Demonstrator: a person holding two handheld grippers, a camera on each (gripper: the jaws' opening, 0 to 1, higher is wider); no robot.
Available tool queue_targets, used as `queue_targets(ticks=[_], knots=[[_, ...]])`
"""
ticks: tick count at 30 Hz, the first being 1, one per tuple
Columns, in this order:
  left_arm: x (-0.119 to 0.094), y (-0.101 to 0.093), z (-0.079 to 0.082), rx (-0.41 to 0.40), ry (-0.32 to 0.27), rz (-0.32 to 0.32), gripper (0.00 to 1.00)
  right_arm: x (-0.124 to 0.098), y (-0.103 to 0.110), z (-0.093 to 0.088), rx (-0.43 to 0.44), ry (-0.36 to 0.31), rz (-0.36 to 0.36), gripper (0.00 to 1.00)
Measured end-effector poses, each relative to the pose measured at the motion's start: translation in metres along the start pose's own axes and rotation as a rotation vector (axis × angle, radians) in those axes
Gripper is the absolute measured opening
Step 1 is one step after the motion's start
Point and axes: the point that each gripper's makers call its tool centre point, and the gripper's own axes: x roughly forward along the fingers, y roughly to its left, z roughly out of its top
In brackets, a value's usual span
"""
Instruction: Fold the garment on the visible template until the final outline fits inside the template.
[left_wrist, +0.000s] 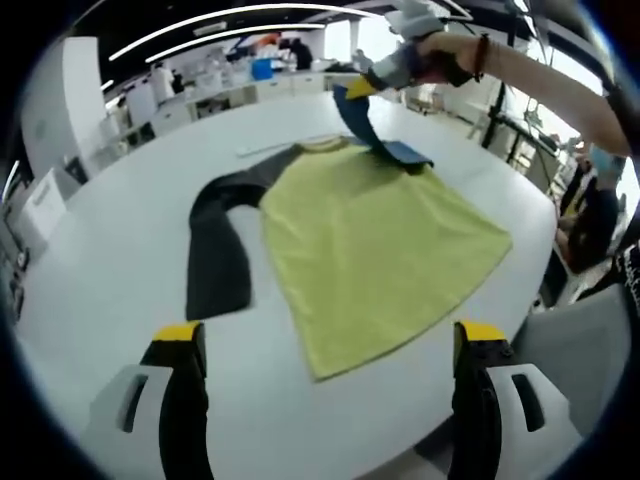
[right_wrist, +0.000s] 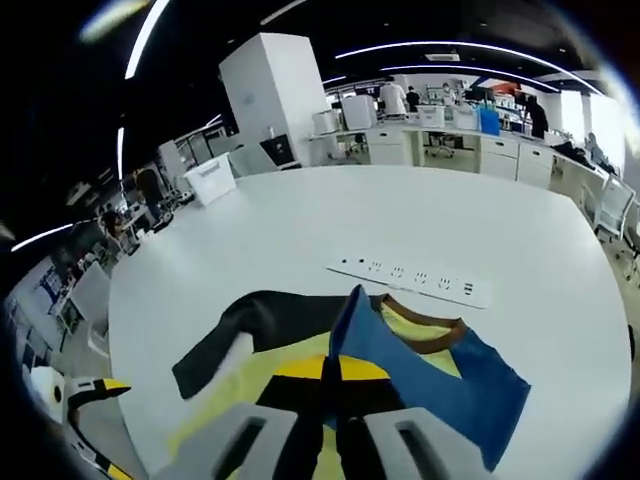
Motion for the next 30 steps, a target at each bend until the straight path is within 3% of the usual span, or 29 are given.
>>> queue_targets(ticks=[30], knots=[[0.001, 0.011, -0.015, -0.054, 0.006, 0.019, 0.99, 0.047, 0.06, -0.021, -0.108, 0.077, 0.085, 0.0]])
